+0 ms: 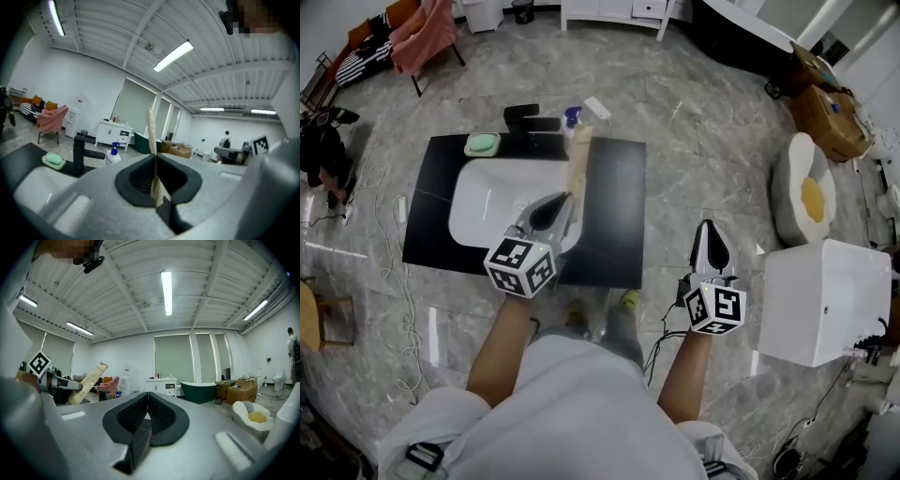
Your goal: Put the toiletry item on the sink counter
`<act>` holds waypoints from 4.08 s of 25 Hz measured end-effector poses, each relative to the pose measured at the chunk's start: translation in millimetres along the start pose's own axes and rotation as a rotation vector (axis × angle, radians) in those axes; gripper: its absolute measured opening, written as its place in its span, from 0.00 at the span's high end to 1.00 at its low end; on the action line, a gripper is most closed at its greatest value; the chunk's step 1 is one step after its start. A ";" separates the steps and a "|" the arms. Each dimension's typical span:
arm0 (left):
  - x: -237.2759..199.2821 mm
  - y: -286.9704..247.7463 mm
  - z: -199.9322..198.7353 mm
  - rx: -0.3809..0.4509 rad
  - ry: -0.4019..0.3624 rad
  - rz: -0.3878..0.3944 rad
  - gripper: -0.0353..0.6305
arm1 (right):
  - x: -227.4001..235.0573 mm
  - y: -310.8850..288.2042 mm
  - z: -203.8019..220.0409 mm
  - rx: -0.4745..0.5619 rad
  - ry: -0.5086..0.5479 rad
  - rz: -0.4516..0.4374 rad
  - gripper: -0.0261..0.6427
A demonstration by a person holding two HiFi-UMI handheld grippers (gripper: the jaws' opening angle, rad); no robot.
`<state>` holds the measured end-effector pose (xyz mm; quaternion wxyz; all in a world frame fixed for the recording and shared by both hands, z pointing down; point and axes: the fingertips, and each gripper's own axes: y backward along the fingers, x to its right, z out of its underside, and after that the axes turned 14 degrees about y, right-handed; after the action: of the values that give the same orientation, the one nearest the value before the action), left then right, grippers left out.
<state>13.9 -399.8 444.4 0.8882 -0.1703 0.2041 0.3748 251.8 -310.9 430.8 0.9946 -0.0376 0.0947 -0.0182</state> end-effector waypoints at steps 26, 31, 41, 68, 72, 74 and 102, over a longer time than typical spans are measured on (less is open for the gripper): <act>-30.3 -108.1 118.1 -0.204 0.122 -0.186 0.94 | 75.3 -76.5 60.3 -0.040 -0.013 -0.089 0.96; -44.2 -119.0 158.7 -0.290 0.122 -0.231 0.93 | 78.7 -89.0 77.4 -0.065 -0.019 -0.101 0.96; -78.2 -136.6 213.5 -0.409 0.176 -0.322 0.93 | 79.1 -111.6 114.3 -0.120 -0.041 -0.130 0.96; -122.3 -113.9 214.3 -0.406 0.205 -0.418 0.78 | 65.8 -116.8 111.1 -0.123 -0.037 -0.139 0.96; -122.2 -93.9 192.3 -0.355 0.195 -0.421 0.83 | 50.6 -111.6 95.9 -0.107 -0.035 -0.149 0.96; -121.0 -85.5 182.1 -0.340 0.187 -0.418 0.84 | 43.6 -109.2 85.4 -0.094 -0.029 -0.153 0.96; -67.4 33.5 -13.7 -0.001 -0.085 -0.281 0.95 | -36.6 -45.0 -24.8 0.033 0.010 -0.142 0.96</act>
<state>-56.8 -424.2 460.6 0.9396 -0.1817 0.1404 0.2538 209.8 -355.9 416.9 0.9908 -0.0280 0.0965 -0.0906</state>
